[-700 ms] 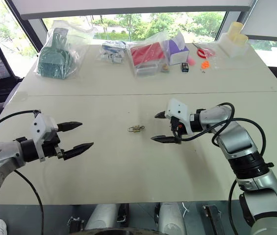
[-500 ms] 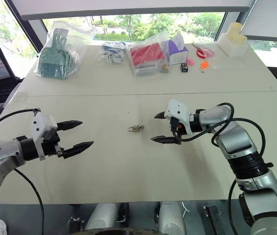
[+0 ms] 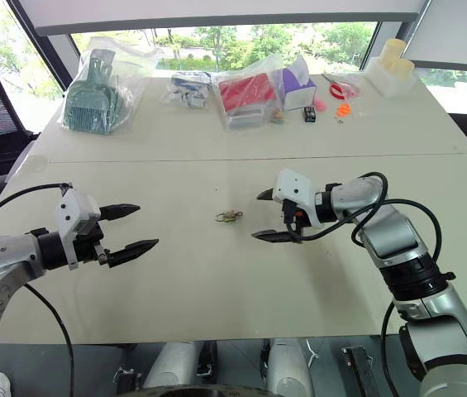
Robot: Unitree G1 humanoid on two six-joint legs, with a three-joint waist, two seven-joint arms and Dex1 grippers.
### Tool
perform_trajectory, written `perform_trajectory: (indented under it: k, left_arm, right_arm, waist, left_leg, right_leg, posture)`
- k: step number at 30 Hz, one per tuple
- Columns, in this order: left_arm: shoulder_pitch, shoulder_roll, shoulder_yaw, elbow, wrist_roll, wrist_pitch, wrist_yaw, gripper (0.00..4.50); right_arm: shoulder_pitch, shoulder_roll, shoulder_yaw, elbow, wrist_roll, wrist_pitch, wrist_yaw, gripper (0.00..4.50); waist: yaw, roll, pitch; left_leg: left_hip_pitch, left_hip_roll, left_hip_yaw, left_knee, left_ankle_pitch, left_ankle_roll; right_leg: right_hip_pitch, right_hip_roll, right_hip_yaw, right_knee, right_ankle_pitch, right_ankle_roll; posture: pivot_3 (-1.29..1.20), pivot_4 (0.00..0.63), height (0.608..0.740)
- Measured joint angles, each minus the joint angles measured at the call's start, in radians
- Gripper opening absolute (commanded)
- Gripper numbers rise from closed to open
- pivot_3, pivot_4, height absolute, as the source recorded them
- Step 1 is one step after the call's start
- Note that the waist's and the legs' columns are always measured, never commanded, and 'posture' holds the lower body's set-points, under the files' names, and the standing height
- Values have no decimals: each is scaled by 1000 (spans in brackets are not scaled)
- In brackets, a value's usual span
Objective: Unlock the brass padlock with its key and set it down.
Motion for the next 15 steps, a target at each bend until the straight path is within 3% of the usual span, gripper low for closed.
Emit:
perform_trajectory:
  k: [10, 15]
  left_arm:
    - [-35, -5, -48, 25, 28, -10, 0, 4492]
    - [-138, -34, -134, 129, 57, -40, -36, 4492]
  right_arm:
    - [-1, 8, 3, 14, -20, -12, -11, 4500]
    - [5, 17, 2, 1, -17, 1, -20, 4500]
  waist:
    - [1, 0, 0]
    - [3, 0, 0]
  left_leg:
    - [0, 0, 0, 1, 0, 0]
    - [-1, 0, 0, 2, 0, 0]
  right_leg:
    - [0, 0, 0, 0, 0, 0]
    - [0, 1, 0, 1, 1, 2]
  posture:
    - [0, 150, 740]
    - [0, 150, 740]
